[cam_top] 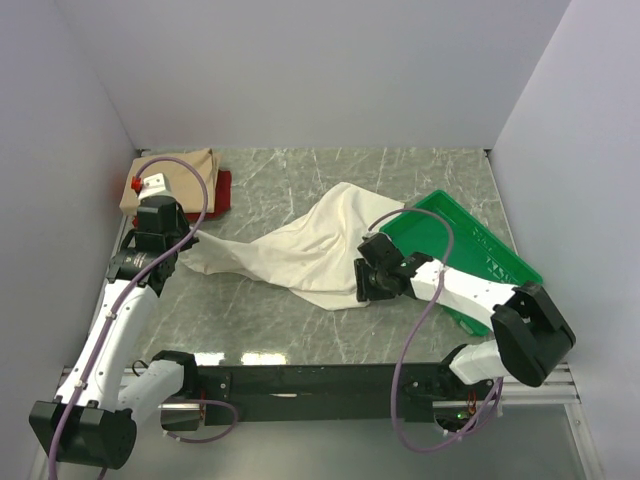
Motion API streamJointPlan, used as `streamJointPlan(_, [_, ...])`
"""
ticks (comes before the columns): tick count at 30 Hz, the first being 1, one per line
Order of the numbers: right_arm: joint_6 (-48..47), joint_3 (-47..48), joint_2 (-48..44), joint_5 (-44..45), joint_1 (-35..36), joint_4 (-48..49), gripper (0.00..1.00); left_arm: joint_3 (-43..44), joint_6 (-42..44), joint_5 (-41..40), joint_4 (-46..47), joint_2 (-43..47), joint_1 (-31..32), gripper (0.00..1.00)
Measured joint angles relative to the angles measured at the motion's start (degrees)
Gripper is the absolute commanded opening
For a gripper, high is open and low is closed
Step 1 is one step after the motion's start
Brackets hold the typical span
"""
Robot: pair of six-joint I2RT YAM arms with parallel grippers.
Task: Fold and stack the t-shirts
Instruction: Flatten the tshirt out
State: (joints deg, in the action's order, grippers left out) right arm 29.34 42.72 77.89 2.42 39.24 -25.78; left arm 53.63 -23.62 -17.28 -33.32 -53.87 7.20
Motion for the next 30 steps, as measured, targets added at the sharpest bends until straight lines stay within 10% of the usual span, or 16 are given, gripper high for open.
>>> streamJointPlan(14, [1.1,-1.2,3.9,-0.2,0.0,2.5,0.46,0.0,0.0,1.2,0.2,-0.4,-0.3,0.01])
streamJointPlan(21, [1.1,-1.2,5.3,-0.6,0.0,3.4,0.00,0.0,0.0,1.5,0.2,-0.4,-0.5,0.01])
streamJointPlan(30, [-0.8,1.3,-8.6,-0.3,0.0,-6.7,0.00,0.0,0.1,1.5,0.2,-0.4,-0.5,0.01])
